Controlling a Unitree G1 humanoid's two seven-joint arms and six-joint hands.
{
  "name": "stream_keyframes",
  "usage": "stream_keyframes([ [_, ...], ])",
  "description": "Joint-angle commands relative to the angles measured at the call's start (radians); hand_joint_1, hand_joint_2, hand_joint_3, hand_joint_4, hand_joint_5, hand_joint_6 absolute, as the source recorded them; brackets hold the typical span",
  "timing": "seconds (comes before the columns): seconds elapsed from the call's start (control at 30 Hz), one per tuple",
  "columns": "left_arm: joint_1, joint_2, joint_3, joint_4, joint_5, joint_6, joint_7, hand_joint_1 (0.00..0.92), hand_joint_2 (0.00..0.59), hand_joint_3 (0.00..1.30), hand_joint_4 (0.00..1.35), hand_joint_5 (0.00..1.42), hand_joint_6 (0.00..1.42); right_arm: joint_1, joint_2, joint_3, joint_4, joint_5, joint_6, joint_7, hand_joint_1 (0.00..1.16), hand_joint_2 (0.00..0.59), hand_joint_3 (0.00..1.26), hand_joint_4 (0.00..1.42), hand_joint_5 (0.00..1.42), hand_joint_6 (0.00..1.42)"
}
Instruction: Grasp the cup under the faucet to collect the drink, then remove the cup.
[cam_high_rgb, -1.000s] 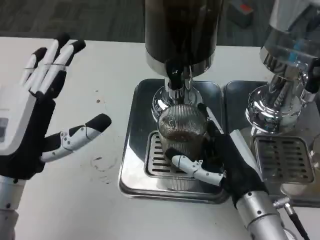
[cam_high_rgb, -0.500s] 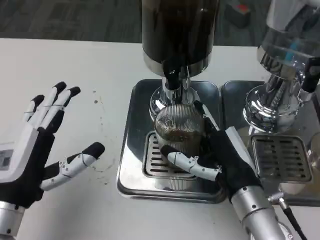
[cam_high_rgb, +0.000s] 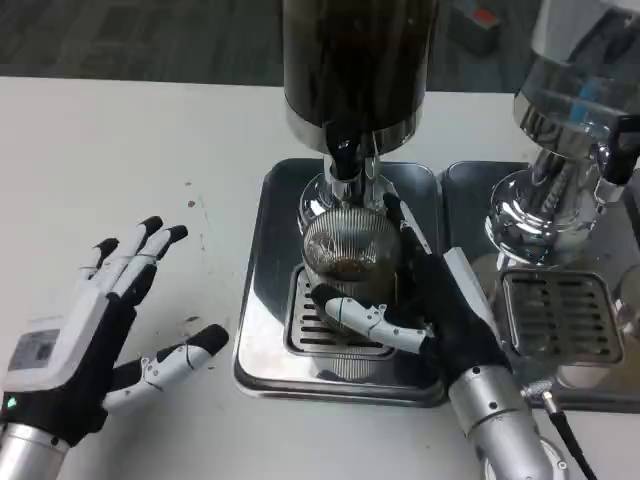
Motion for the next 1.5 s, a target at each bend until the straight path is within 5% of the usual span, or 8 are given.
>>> stream_keyframes([
  [0.03, 0.006, 0.014, -0.011, 0.009, -0.008, 0.014, 0.005, 0.000, 0.157, 0.13, 0.02, 0.16, 0.03, -0.002, 0.017, 0.006, 0.032, 0.009, -0.009, -0.002, 0.83, 0.175, 0.00, 0.00, 0.00, 0.08],
  [0.23, 0.017, 0.016, -0.011, 0.000, -0.017, 0.021, 0.003, 0.000, 0.159, 0.14, 0.02, 0.16, 0.03, -0.001, 0.028, 0.011, 0.043, 0.003, -0.009, -0.015, 0.86, 0.184, 0.00, 0.00, 0.04, 0.17],
  [0.57, 0.034, 0.015, -0.009, -0.016, -0.026, 0.028, 0.002, 0.000, 0.160, 0.15, 0.02, 0.16, 0.03, -0.023, 0.053, 0.007, 0.075, 0.007, -0.002, -0.041, 0.94, 0.206, 0.00, 0.21, 0.23, 0.38],
  [1.1, 0.033, 0.022, -0.011, -0.016, -0.045, 0.032, -0.006, 0.000, 0.166, 0.15, 0.02, 0.16, 0.03, -0.035, 0.075, -0.017, 0.109, 0.025, -0.026, -0.073, 0.98, 0.238, 0.34, 0.49, 0.47, 0.61],
  [1.5, 0.025, 0.023, -0.019, -0.012, -0.042, 0.031, -0.009, 0.000, 0.166, 0.15, 0.02, 0.16, 0.02, -0.036, 0.080, -0.021, 0.108, 0.036, -0.065, -0.113, 1.02, 0.221, 0.42, 0.52, 0.54, 0.71],
])
